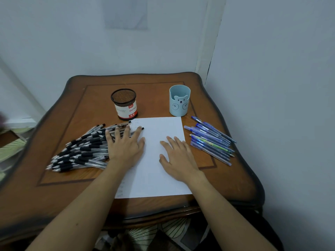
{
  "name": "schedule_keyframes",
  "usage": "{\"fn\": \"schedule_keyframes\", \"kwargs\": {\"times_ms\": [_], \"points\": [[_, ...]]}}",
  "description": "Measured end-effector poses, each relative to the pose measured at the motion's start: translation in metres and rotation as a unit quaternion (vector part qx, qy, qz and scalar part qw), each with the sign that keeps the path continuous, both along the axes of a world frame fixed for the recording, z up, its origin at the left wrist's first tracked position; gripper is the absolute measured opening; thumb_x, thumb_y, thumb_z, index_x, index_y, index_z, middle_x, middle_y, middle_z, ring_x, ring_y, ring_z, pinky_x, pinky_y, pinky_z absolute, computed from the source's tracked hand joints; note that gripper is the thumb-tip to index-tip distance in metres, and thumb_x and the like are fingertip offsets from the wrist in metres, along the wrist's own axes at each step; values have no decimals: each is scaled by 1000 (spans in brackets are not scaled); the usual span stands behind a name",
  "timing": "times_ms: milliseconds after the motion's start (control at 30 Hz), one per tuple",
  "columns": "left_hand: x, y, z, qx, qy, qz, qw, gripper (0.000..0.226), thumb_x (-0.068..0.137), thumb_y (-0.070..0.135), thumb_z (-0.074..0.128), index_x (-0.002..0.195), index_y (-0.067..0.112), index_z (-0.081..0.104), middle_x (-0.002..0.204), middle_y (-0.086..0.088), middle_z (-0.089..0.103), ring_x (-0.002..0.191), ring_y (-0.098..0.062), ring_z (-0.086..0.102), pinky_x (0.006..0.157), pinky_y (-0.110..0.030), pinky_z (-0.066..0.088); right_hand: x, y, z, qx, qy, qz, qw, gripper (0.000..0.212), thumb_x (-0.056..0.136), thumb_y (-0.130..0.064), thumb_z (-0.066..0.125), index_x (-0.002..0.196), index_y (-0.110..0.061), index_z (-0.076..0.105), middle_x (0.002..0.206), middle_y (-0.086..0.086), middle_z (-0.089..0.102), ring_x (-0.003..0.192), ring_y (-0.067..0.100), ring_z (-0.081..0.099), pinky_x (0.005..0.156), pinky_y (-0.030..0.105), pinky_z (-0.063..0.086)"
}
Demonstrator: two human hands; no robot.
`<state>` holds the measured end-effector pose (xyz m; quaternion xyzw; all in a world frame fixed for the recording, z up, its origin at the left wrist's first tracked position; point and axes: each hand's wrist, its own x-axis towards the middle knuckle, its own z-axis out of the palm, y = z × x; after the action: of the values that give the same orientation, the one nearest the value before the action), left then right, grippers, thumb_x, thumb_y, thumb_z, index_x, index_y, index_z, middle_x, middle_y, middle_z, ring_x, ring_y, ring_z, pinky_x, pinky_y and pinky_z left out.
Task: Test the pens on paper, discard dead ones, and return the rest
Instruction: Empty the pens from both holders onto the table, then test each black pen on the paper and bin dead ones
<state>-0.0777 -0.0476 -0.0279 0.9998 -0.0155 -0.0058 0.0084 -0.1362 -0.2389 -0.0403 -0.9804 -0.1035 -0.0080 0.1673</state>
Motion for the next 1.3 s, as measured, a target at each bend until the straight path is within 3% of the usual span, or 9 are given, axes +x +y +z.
{"fn": "schedule_keyframes", "kwargs": {"times_ms": [467,633,767,867,933,1067,1167,1300], "points": [[-3,44,5,9,-32,57,998,49,105,46,25,153,38,32,158,-3,38,149,-33,26,117,-68,3,-4,2,2,-6,14,-2,1000,55,104,-44,33,156,-26,27,166,0,19,154,21,8,123,42,3],[-3,52,6,11,-35,69,997,46,105,46,29,147,38,44,154,-3,45,146,-33,31,116,-69,3,-10,3,2,-9,-10,-19,1000,60,96,-51,30,150,-28,38,161,-1,30,150,19,20,121,42,15],[-4,54,8,-12,-44,84,995,39,101,39,39,132,28,60,144,-3,54,142,-32,38,116,-72,5,-12,2,3,-3,-40,-40,998,57,90,-55,39,141,-30,49,151,-3,43,140,17,34,113,42,24],[-2,50,11,-20,-38,102,994,39,97,39,43,127,22,61,145,-3,53,143,-33,35,114,-72,4,-13,1,3,4,-51,-53,997,57,86,-59,43,134,-31,54,144,-5,48,135,16,38,109,43,27],[1,46,12,-16,-32,94,995,42,97,43,41,130,26,60,148,-3,51,145,-33,32,114,-73,1,-12,0,3,12,-50,-49,997,57,86,-60,45,134,-30,53,146,-4,46,138,16,35,112,43,25],[5,40,11,0,-41,61,997,40,103,47,39,137,34,56,150,1,51,147,-30,31,116,-68,-1,-10,-2,2,9,3,-3,1000,64,92,-58,38,151,-33,33,165,-5,18,153,18,8,122,43,2],[5,35,14,-19,-76,63,995,27,103,38,46,120,30,66,137,3,61,140,-29,39,116,-63,4,-11,-3,3,-1,20,6,1000,68,90,-60,28,153,-33,30,165,-5,18,154,18,7,123,44,1],[5,36,12,-82,-116,56,988,14,102,27,52,109,27,65,117,5,70,131,-27,50,116,-57,4,-11,-2,4,-10,23,-2,1000,70,90,-59,24,154,-33,28,166,-4,17,154,18,5,124,45,1]]}}
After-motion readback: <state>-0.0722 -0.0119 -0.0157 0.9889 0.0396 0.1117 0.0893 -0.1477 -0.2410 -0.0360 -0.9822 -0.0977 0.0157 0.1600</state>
